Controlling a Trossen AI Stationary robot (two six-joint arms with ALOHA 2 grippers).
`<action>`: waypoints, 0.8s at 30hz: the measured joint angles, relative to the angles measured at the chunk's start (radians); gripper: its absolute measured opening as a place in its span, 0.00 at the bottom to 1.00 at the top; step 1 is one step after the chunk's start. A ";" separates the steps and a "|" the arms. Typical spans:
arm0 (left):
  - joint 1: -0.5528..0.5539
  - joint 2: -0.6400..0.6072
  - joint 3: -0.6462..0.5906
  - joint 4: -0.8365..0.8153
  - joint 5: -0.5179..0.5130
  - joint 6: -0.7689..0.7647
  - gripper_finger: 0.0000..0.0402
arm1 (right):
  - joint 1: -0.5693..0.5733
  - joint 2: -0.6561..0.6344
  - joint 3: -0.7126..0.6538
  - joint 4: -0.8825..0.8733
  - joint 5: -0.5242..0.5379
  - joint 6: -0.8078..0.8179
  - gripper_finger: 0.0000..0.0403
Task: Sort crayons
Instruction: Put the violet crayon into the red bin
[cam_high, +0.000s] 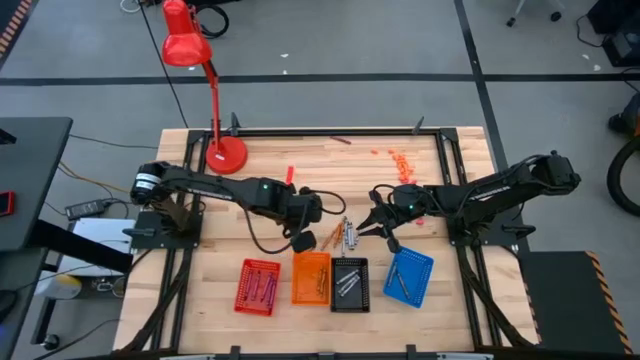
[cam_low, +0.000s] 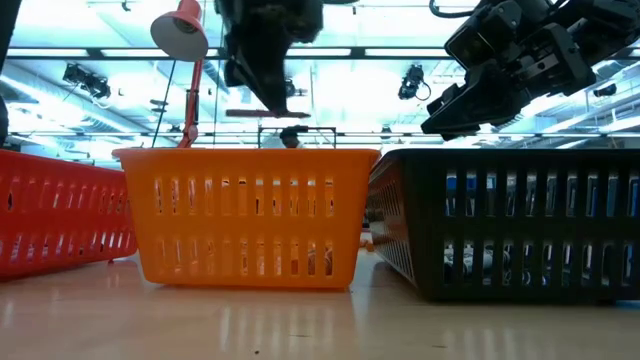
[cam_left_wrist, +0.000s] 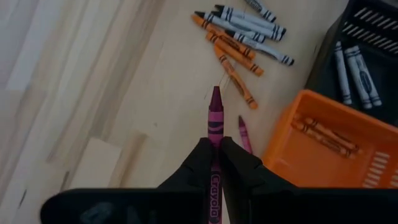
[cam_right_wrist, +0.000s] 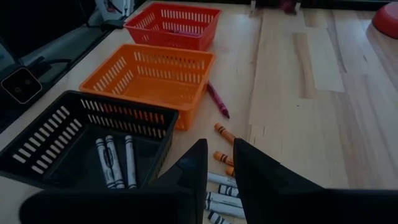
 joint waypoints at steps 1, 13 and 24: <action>0.000 -0.009 0.000 -0.018 0.000 -0.005 0.06 | 0.000 0.000 0.000 0.000 0.000 0.000 0.20; 0.000 -0.100 0.000 -0.088 0.000 -0.040 0.06 | 0.000 0.000 0.000 0.001 0.000 0.000 0.20; 0.000 -0.107 0.000 -0.097 0.000 -0.043 0.06 | 0.000 0.000 0.000 0.000 0.000 0.000 0.20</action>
